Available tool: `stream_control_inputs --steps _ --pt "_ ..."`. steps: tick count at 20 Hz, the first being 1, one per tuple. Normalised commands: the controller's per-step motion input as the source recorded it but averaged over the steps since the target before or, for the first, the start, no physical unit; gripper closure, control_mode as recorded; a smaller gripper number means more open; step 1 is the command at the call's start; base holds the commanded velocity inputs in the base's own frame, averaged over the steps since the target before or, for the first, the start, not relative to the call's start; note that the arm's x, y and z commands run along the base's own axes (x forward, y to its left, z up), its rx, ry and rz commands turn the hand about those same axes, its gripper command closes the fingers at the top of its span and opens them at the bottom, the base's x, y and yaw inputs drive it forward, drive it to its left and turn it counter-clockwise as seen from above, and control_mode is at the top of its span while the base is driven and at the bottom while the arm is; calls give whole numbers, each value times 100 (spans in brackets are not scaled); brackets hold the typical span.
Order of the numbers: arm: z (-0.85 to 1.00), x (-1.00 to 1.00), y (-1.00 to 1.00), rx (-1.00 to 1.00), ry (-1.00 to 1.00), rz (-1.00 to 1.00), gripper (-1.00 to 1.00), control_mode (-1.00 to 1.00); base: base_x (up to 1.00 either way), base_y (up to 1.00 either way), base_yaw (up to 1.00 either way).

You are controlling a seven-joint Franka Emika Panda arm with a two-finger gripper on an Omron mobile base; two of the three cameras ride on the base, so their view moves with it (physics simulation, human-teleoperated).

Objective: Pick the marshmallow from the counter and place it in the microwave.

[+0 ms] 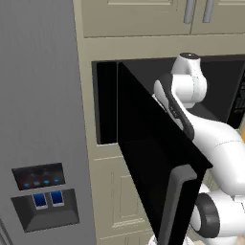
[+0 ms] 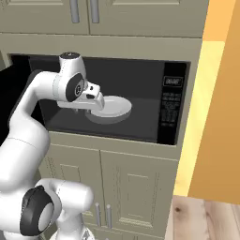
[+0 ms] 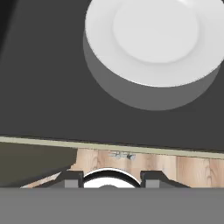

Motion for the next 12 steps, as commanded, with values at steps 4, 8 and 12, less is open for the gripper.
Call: stream_control_inputs --steps 4,8,12 --pt "0 0 0 0 0 0 -100 100 -23 -4 0" --pt "0 0 0 0 0 0 -100 100 -99 -58 -4" --pt "0 0 0 0 0 0 -100 100 -90 -87 -34"
